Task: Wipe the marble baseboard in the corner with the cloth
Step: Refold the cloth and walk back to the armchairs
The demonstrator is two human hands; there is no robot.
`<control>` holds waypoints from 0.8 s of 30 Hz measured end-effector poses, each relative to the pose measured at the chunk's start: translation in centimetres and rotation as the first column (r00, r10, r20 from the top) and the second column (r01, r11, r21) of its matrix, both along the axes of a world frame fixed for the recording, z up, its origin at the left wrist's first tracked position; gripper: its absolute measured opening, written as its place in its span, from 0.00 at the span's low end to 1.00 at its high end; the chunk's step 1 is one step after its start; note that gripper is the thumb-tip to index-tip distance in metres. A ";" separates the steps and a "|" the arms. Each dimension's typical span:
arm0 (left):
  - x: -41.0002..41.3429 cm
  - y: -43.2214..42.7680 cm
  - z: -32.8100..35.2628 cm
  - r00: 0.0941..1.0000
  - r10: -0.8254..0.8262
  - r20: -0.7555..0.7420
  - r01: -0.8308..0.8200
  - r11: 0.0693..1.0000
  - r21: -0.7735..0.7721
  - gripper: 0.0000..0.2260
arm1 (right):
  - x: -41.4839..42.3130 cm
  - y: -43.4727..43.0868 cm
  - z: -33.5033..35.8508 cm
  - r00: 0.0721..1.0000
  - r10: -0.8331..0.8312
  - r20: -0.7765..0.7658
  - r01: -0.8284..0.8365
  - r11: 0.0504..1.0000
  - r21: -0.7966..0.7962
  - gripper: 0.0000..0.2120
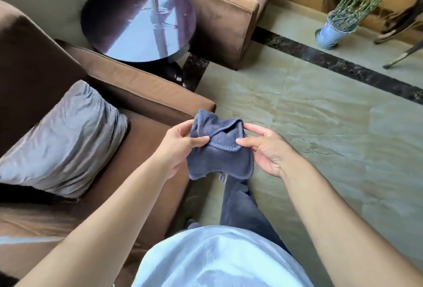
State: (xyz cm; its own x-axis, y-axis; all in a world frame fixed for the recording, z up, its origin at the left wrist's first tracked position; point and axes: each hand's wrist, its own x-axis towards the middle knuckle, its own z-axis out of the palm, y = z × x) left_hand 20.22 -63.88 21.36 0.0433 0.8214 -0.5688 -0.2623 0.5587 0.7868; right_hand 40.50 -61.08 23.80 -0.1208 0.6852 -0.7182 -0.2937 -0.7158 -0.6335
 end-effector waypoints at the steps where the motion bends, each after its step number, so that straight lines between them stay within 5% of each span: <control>1: 1.4 4.3 -0.9 1.000 0.012 0.008 -0.012 1.000 -0.016 0.20 | 1.2 4.1 -0.8 1.000 -0.012 -0.017 0.011 0.999 -0.033 0.25; 11: 8.7 26.1 -3.4 0.996 0.086 0.027 -0.081 0.987 -0.137 0.17 | 7.1 28.1 -2.9 0.988 0.062 0.142 -0.059 0.998 -0.023 0.29; 24: 6.2 50.4 -6.5 0.895 0.445 0.013 -0.436 0.883 -0.174 0.16 | 1.0 57.2 -6.4 0.915 0.312 0.258 -0.323 0.946 0.001 0.30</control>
